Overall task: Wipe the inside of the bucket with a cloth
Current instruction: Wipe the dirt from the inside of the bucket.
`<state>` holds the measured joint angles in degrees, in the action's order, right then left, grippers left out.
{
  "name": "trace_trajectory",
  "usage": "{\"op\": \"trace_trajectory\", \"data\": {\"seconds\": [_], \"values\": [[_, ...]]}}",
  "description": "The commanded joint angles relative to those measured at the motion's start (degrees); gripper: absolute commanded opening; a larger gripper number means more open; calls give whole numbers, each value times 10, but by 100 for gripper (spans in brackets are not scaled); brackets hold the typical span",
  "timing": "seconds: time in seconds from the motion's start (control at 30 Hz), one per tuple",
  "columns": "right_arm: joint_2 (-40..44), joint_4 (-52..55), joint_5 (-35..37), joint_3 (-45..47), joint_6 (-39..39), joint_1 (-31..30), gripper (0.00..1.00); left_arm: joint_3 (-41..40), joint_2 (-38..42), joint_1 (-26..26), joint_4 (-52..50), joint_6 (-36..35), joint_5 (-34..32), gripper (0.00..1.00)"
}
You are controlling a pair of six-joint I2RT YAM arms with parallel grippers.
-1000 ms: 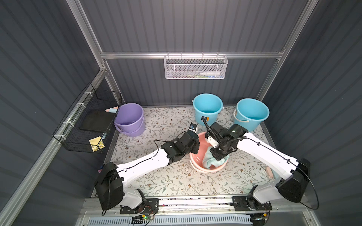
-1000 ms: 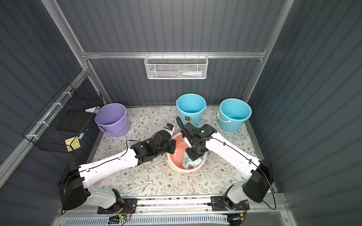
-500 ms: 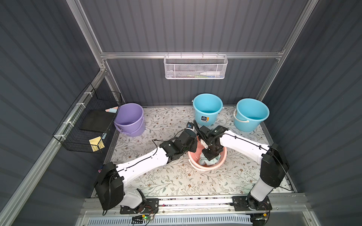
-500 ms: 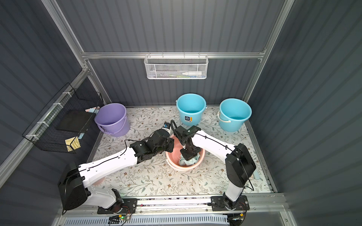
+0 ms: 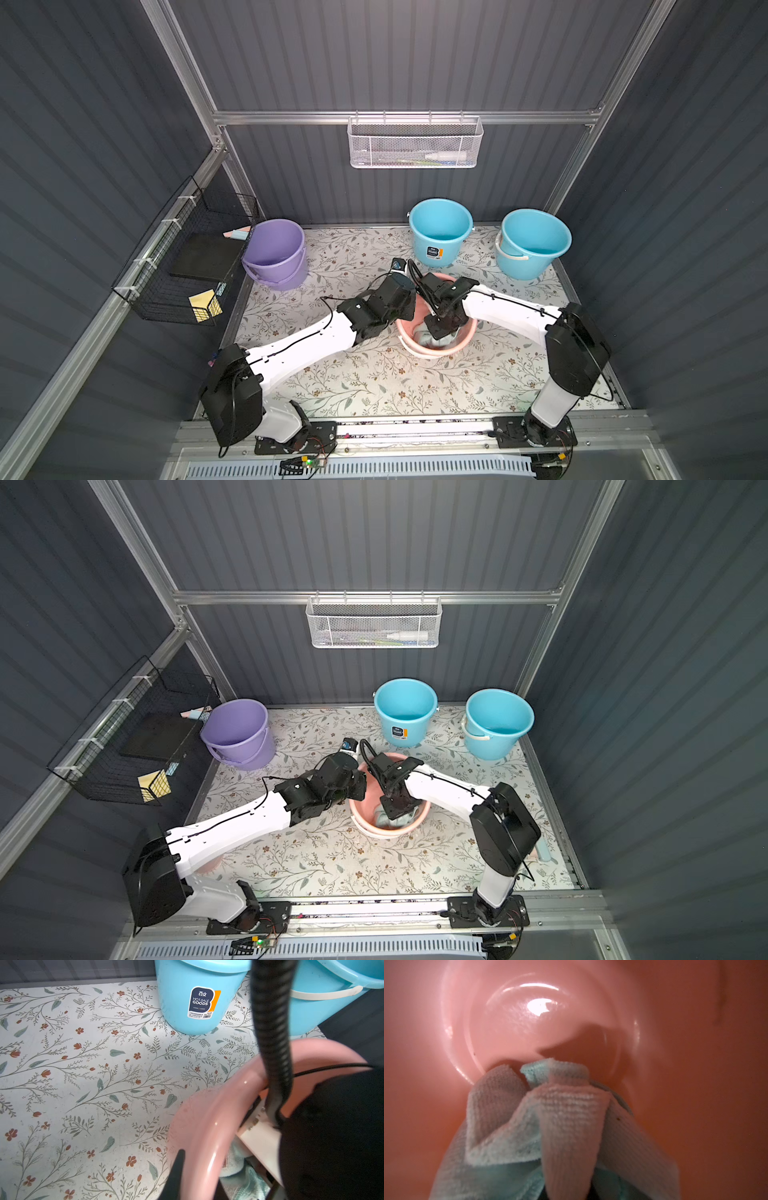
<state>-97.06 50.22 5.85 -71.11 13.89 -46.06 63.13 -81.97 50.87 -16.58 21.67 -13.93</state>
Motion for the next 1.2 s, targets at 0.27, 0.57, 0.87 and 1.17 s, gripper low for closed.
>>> {"op": "trace_trajectory", "data": {"seconds": [0.27, 0.57, 0.87, 1.17], "values": [[138, 183, -97, -71, 55, 7, 0, 3, 18, 19, 28, -26, 23, 0], [152, 163, -257, -65, 98, 7, 0, 8, 13, 19, 27, -26, 20, 0], [129, 49, -284, 6, 157, 7, 0, 15, 9, 19, 26, -26, 23, 0], [69, -16, -115, 48, 203, 7, 0, 17, 4, 19, 30, -28, 27, 0]]}}
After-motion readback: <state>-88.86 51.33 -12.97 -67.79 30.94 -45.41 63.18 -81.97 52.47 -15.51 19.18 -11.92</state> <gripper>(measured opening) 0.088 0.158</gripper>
